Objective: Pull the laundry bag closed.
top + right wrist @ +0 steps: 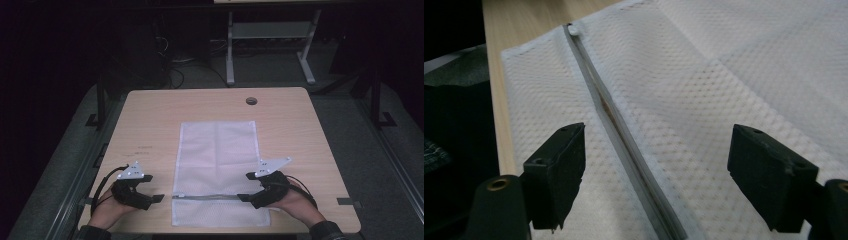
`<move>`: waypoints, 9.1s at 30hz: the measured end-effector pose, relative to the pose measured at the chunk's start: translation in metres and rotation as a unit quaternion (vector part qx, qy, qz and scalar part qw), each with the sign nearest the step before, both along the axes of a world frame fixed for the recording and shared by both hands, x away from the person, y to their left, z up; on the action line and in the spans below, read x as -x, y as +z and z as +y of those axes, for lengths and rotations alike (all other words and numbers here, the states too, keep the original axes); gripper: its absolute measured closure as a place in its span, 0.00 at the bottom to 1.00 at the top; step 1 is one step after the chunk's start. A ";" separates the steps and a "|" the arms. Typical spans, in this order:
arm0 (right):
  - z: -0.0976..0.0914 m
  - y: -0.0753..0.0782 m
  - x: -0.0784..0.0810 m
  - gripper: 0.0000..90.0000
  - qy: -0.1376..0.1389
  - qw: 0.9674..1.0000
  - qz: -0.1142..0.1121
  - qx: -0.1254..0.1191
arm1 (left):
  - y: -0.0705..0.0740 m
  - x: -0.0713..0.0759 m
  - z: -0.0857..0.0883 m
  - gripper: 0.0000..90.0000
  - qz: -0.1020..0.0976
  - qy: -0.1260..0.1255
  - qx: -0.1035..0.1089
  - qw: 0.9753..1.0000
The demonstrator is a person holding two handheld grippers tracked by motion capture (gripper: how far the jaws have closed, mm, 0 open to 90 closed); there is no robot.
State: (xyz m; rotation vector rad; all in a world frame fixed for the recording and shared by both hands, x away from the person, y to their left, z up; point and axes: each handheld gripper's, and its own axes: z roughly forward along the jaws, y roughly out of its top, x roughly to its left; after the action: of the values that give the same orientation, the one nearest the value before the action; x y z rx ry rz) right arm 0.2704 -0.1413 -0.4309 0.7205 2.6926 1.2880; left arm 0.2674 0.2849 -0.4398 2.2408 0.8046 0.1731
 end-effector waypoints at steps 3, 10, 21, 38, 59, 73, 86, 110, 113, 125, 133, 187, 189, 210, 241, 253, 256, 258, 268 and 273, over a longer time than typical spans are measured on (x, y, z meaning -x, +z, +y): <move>0.005 0.000 -0.001 0.26 0.005 1.000 0.002 -0.001 | 0.000 0.000 0.000 0.15 0.000 0.000 0.001 1.000; 0.019 -0.001 -0.003 0.28 0.020 1.000 -0.001 0.005 | 0.000 0.000 0.000 0.15 0.000 0.000 0.001 1.000; 0.044 0.000 -0.005 0.30 0.044 0.999 -0.006 0.008 | 0.002 0.001 0.002 0.16 -0.003 -0.001 0.000 1.000; 0.078 0.003 -0.011 0.39 0.070 0.997 -0.020 0.005 | 0.002 0.001 -0.002 0.16 -0.003 -0.005 -0.001 1.000; 0.129 -0.003 -0.020 0.64 0.122 0.992 -0.013 -0.008 | 0.003 0.001 -0.002 0.16 -0.004 -0.010 0.000 1.000; 0.164 -0.018 -0.025 0.72 0.147 0.989 0.001 -0.001 | 0.003 0.001 -0.003 0.16 -0.003 -0.010 0.003 1.000; 0.180 -0.032 -0.028 0.76 0.154 0.988 0.009 0.016 | 0.003 0.001 -0.004 0.16 -0.003 -0.013 0.000 1.000; 0.177 -0.028 -0.029 0.92 0.152 0.988 0.031 0.027 | 0.002 0.001 -0.005 0.17 0.000 -0.014 -0.002 1.000; 0.176 -0.025 -0.029 0.94 0.148 0.988 0.035 0.025 | 0.002 0.002 -0.005 0.17 0.002 -0.015 0.001 1.000; 0.170 -0.017 -0.027 0.96 0.141 0.990 0.015 0.022 | 0.008 0.003 -0.018 0.17 0.021 -0.022 0.024 0.999; 0.166 -0.013 -0.026 0.96 0.128 0.992 0.001 0.017 | 0.009 0.004 -0.033 0.21 0.040 -0.026 0.033 0.998; 0.156 -0.004 -0.025 0.96 0.143 0.990 -0.012 -0.008 | 0.005 -0.011 -0.036 0.99 0.137 -0.038 0.053 0.988; 0.156 -0.003 -0.024 0.96 0.144 0.990 -0.012 -0.006 | 0.005 -0.011 -0.035 0.99 0.138 -0.037 0.053 0.988; 0.147 -0.004 -0.023 0.96 0.152 0.988 -0.021 -0.004 | 0.006 -0.010 -0.033 0.99 0.136 -0.030 0.058 0.989; 0.133 -0.009 -0.024 0.96 0.156 0.988 -0.013 -0.002 | 0.005 -0.010 -0.029 0.99 0.140 -0.023 0.055 0.988; 0.124 -0.007 -0.022 0.96 0.149 0.989 -0.019 0.001 | 0.006 -0.011 -0.027 0.99 0.138 -0.019 0.055 0.989; 0.122 -0.006 -0.022 0.96 0.147 0.989 -0.014 0.001 | 0.006 -0.011 -0.026 0.99 0.138 -0.019 0.055 0.989; 0.120 -0.007 -0.022 0.96 0.148 0.989 -0.015 0.001 | 0.006 -0.011 -0.026 0.99 0.138 -0.019 0.055 0.989; 0.114 -0.006 -0.022 0.96 0.145 0.989 -0.010 0.003 | 0.005 -0.011 -0.025 0.99 0.138 -0.014 0.053 0.989; 0.110 -0.006 -0.022 0.96 0.142 0.990 -0.007 0.002 | 0.005 -0.011 -0.025 0.99 0.138 -0.014 0.052 0.989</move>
State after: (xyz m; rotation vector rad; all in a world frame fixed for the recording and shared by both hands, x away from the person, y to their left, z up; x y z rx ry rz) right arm 0.2923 -0.0313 -0.4368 0.3316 2.8635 1.3354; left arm 0.2785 0.2598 -0.4345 2.2038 0.9058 -0.1936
